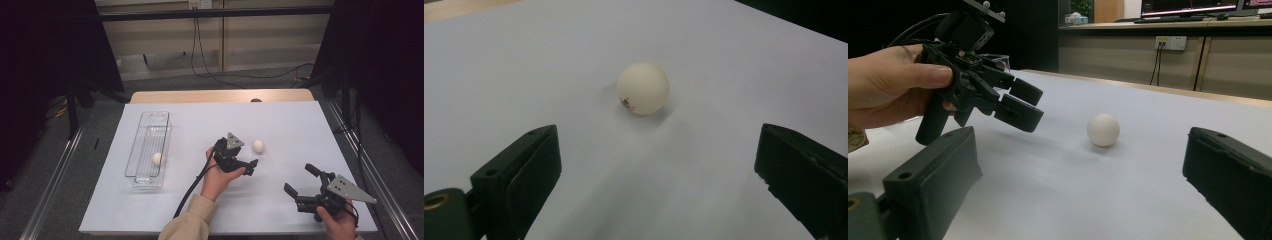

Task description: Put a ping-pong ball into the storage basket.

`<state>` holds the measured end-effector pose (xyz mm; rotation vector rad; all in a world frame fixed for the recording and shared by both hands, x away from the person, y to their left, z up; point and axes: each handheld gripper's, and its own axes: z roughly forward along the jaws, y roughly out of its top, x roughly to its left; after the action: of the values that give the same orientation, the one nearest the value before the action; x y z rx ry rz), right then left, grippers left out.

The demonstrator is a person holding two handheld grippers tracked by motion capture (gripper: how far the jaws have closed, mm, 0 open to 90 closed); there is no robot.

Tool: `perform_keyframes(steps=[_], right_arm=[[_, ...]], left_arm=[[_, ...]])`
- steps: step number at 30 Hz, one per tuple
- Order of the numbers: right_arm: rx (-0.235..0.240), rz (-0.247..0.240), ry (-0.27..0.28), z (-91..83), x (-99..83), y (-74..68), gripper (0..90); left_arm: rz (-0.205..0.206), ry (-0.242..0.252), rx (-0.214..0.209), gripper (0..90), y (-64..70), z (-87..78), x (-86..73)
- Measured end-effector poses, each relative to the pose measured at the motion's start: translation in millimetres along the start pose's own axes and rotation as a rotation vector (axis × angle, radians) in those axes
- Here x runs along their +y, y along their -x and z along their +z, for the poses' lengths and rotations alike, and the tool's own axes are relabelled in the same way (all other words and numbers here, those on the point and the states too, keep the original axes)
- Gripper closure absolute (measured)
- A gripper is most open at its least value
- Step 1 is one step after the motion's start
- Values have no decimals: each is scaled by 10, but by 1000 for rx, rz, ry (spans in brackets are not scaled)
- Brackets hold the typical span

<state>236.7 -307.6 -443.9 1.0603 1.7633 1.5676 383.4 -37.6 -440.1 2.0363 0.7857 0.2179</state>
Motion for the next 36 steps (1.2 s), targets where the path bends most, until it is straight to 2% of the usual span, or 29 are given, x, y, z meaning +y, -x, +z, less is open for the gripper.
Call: perform_keyframes(steps=[12, 18, 30, 36], right_arm=[[4, 0, 0, 4, 0, -8, 11], [3, 1, 1, 1, 2, -5, 11], [4, 1, 1, 1, 4, -7, 11], [4, 1, 2, 0, 5, -5, 11]], left_arm=[[4, -8, -2, 43, -1, 68, -5], [-6, -9, 2, 41, 7, 96, 0], [6, -18, 19, 42, 11, 162, 0], [-3, -18, 22, 42, 8, 179, 13]])
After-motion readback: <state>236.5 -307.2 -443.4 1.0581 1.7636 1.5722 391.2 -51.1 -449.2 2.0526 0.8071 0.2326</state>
